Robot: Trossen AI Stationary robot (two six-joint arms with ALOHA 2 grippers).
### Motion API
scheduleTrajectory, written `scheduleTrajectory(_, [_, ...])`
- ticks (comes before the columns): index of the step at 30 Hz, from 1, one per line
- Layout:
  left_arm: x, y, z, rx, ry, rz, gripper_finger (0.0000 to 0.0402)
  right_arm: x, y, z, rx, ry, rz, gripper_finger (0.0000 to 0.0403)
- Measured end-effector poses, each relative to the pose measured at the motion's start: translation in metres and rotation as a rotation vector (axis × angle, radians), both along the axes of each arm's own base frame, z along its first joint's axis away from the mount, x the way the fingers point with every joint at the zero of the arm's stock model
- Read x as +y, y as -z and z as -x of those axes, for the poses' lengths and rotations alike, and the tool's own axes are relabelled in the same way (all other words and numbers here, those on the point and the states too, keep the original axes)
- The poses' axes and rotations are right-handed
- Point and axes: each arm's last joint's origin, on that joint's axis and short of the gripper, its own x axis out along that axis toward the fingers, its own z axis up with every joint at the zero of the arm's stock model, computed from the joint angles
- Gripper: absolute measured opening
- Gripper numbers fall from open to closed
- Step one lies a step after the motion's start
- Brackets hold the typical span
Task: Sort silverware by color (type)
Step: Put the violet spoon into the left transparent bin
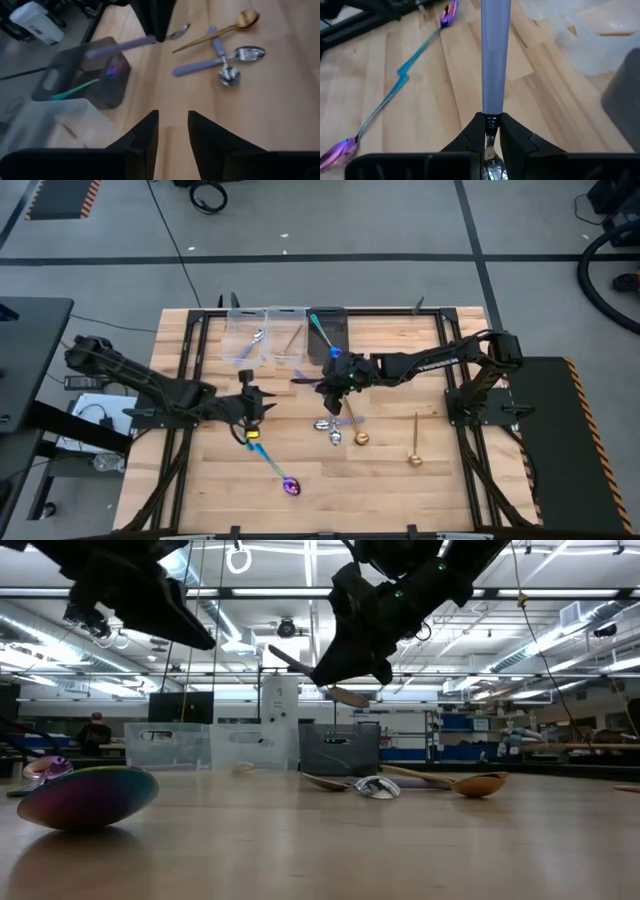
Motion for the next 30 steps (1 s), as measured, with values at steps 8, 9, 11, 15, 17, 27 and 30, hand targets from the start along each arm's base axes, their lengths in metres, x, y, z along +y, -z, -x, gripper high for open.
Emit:
scheduleTrajectory(8, [-0.001, -0.007, -0.020, 0.071, 0.003, -0.201, 0.0128, 0.005, 0.002, 0.000, 0.016, 0.003, -0.029, 0.0048])
scheduleTrajectory(9, [-0.001, -0.007, -0.022, 0.086, 0.007, -0.236, 0.0136, 0.005, 0.003, 0.001, 0.024, 0.005, -0.032, 0.0048])
scheduleTrajectory(11, [-0.003, -0.007, -0.027, 0.120, 0.030, -0.303, 0.0155, 0.005, 0.003, 0.002, 0.035, 0.008, -0.032, 0.0048])
scheduleTrajectory(15, [-0.003, 0.001, -0.040, 0.228, 0.104, -0.467, 0.0187, 0.005, 0.003, 0.001, 0.027, 0.019, -0.034, 0.0048])
scheduleTrajectory(17, [-0.003, 0.005, -0.049, 0.280, 0.131, -0.558, 0.0193, 0.005, 0.003, 0.001, 0.026, 0.028, -0.055, 0.0048])
scheduleTrajectory(27, [-0.001, 0.028, -0.084, 0.536, 0.153, -1.015, 0.0171, 0.002, 0.003, 0.002, 0.034, 0.006, -0.169, 0.0048])
scheduleTrajectory(30, [-0.004, 0.029, -0.090, 0.547, 0.180, -1.072, 0.0166, 0.002, 0.003, 0.002, 0.036, -0.020, -0.212, 0.0048])
